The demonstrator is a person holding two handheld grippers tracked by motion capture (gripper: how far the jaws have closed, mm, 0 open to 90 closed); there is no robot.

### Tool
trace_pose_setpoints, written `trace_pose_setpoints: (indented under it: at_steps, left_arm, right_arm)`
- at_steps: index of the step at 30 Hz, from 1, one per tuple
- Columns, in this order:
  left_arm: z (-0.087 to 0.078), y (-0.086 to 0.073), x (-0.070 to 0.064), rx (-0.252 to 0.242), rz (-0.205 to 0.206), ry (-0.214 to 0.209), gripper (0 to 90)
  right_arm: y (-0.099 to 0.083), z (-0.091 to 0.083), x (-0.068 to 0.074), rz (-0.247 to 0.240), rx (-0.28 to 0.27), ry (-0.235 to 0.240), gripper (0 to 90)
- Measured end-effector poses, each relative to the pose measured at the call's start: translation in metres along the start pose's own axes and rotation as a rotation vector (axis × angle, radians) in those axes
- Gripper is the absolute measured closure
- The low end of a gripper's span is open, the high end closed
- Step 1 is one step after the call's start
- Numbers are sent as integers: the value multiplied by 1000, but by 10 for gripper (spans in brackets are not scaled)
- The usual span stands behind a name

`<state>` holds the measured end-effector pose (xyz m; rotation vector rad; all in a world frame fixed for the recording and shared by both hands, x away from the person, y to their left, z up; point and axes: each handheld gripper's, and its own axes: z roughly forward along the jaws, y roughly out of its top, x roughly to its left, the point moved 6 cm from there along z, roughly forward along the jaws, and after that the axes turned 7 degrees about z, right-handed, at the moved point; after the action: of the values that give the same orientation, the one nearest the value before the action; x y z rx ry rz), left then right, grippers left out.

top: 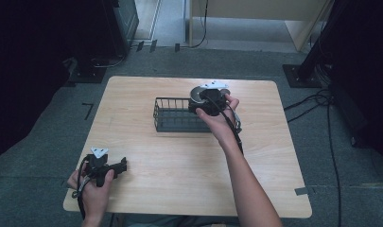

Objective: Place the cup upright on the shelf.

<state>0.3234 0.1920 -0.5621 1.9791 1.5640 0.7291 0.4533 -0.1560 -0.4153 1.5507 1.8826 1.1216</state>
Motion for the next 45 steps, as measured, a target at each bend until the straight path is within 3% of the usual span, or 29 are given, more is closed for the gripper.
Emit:
trace_pose_setpoints:
  at_steps: [16, 34, 41, 45]
  left_arm:
    - [0, 0, 0, 0, 0, 0, 0]
    - [0, 0, 0, 0, 0, 0, 0]
    - [0, 0, 0, 0, 0, 0, 0]
    - [0, 0, 0, 0, 0, 0, 0]
  right_arm:
    - [-13, 36, -8, 9, 28, -46, 171]
    - [-39, 52, -11, 15, 86, -39, 171]
    - [-40, 51, -11, 16, 96, -34, 169]
    - [-39, 48, -11, 25, 89, -25, 87]
